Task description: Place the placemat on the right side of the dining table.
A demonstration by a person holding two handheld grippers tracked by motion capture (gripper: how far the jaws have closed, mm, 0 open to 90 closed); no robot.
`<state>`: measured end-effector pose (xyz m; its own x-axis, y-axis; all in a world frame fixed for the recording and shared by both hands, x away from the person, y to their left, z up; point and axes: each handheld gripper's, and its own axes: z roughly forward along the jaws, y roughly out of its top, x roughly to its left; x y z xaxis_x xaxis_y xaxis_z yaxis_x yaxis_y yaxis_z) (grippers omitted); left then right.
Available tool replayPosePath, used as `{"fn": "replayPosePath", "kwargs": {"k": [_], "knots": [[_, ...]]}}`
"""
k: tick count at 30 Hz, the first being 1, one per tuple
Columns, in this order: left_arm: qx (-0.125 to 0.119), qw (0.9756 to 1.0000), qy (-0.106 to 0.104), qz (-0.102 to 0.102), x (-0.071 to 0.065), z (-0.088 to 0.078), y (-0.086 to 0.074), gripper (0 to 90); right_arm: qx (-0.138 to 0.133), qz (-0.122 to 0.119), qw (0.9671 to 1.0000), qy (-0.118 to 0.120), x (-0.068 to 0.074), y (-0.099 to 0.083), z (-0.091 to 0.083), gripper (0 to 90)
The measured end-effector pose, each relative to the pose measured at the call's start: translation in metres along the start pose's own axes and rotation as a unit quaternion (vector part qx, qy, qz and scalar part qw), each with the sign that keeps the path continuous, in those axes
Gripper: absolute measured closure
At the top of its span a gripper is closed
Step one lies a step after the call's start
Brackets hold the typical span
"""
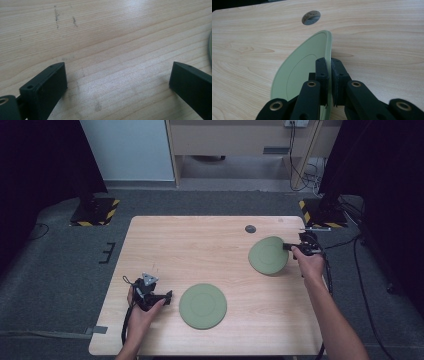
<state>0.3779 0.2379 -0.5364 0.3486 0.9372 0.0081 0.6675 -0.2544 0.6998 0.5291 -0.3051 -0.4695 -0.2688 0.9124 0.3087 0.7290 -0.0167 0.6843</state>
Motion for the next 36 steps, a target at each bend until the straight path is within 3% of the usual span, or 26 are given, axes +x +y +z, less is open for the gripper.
{"fn": "replayPosePath", "kwargs": {"k": [10, 24, 36], "knots": [[0.000, 1.0000, 0.000, 0.001, -0.002, 0.000, 0.000, 1.1, 0.006, 0.036, 0.9993, 0.008, -0.021, -0.011, 0.005, 85.1], [0.000, 1.0000, 0.000, 0.000, -0.003, 0.000, 0.000, 1.0, 0.011, 0.049, 0.9987, -0.006, -0.042, -0.019, 0.003, 84.2], [0.000, 1.0000, 0.000, 0.000, -0.003, 0.000, 0.000, 1.0, 0.019, 0.048, 0.9985, -0.020, -0.046, -0.023, 0.008, 81.3]]}}
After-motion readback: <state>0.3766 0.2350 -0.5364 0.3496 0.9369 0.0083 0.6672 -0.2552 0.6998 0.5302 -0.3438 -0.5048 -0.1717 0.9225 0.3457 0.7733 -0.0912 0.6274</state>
